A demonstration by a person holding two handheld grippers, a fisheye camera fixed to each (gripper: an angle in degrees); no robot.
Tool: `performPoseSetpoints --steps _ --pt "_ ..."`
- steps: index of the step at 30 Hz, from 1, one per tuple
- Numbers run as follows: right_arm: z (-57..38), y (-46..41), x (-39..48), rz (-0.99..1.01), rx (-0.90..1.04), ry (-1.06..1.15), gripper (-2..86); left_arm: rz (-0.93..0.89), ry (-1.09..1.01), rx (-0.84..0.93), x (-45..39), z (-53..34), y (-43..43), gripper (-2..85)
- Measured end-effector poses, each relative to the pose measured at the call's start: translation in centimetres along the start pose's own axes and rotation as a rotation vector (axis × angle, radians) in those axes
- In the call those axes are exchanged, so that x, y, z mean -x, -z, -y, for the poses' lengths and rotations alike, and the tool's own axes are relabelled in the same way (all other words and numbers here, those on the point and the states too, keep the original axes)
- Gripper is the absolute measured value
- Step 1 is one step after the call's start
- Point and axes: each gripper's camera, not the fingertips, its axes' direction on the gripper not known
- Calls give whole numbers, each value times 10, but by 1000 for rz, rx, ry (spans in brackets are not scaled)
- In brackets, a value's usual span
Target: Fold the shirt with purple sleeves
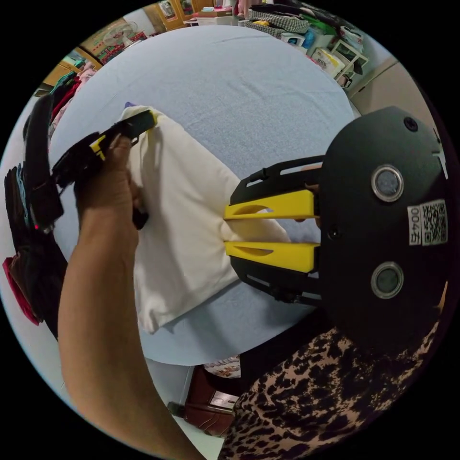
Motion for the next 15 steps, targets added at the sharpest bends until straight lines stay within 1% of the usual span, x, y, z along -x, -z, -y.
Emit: performPoseSetpoints --steps 2,4,6,7,9,12,14,15 --pt "-2 7 7 -29 -7 4 81 78 10 -60 -5 -11 2 70" --pt "-2 14 7 -24 -5 -4 81 122 -13 -49 -6 -12 4 70" --pt "-1 21 6 -18 10 6 80 73 2 -18 9 -10 9 73" --pt "1 25 6 -18 22 17 80 16 31 10 24 -9 14 75" --pt "2 32 7 -30 36 31 78 -41 79 5 48 -12 31 82" --pt "4 44 7 -41 61 34 77 -76 151 -117 84 -37 80 92" --pt "7 54 3 -32 83 21 77 -124 228 -212 114 -75 120 93" --pt "7 57 1 -27 90 14 77 -130 243 -229 121 -86 129 93"
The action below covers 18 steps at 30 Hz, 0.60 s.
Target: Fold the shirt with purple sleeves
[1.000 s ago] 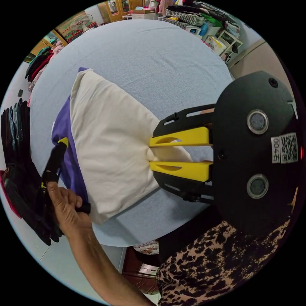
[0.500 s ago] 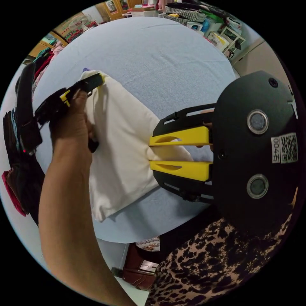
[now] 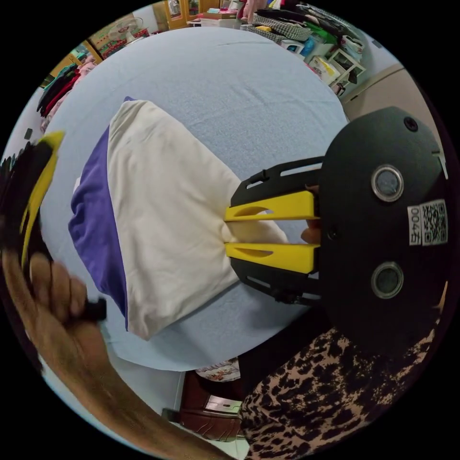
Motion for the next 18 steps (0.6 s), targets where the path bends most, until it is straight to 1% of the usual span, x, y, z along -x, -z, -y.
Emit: performPoseSetpoints --steps 4,6,8,12,14,18 --pt "5 20 -11 20 69 -9 77 -70 143 -41 55 -62 67 88" --pt "4 30 -15 25 89 -19 78 -116 218 -22 78 -92 85 87" --pt "2 44 -22 42 107 -40 80 -203 329 11 107 -132 104 87" --pt "-11 67 -40 77 100 -77 80 -303 462 49 143 -186 121 91" --pt "-25 83 -58 132 69 -134 80 -382 551 75 168 -213 121 96" --pt "-47 107 -78 156 26 -152 79 -538 702 90 208 -242 109 102"
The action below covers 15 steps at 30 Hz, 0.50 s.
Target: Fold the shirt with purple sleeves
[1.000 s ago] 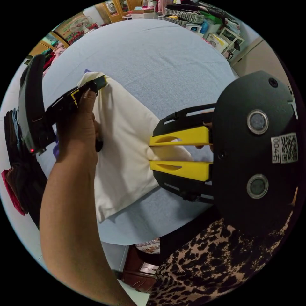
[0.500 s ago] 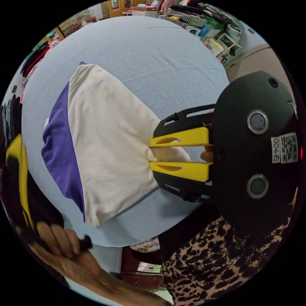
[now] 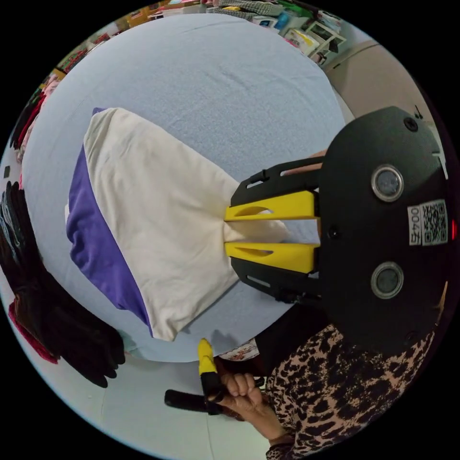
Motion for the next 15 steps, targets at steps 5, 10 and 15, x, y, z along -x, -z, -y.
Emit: performPoseSetpoints --steps 5,10,15 --pt "-40 46 -54 198 -87 -81 80 -167 84 73 36 16 -1 115" --pt "-110 93 -150 552 -169 -205 117 -277 109 97 49 27 -15 134" --pt "-169 86 -219 814 -165 -310 131 -336 183 25 61 29 -33 160"
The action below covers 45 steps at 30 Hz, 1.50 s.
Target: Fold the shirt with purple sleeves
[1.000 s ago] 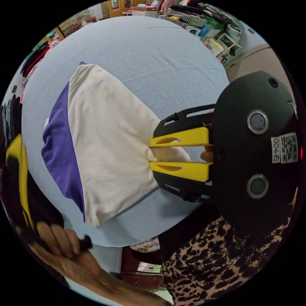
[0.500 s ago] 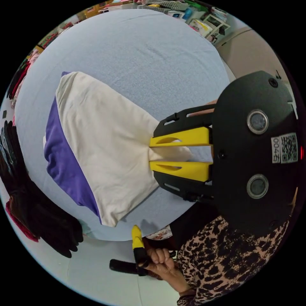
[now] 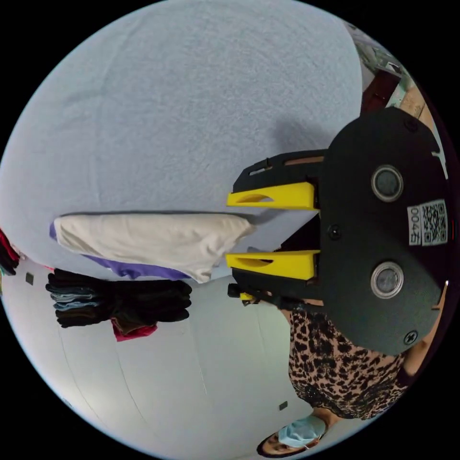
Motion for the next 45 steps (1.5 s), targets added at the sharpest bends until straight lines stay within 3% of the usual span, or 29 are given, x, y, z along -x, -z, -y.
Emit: performPoseSetpoints --steps 9,14,16,18,22,27,33,39,45 --pt "-12 34 11 154 81 -6 64 6 50 -134 15 14 -39 204" --pt "-42 82 51 229 114 31 59 -103 57 -285 21 37 -67 214" --pt "-53 90 60 221 137 50 60 -146 58 -311 23 50 -78 187" --pt "-65 98 66 234 145 74 63 -130 71 -277 23 62 -88 97" --pt "-91 136 52 225 73 52 124 -18 66 -270 7 70 -107 84" --pt "-104 166 -4 346 -53 -113 189 -32 78 -265 2 61 -129 78" --pt "-116 152 -26 489 -143 -190 167 57 75 -154 4 43 -163 77" --pt "-179 135 -2 480 -248 -130 67 192 -2 18 8 36 -203 74" --pt "-340 156 70 376 -550 24 63 380 -359 361 -44 41 -288 72"
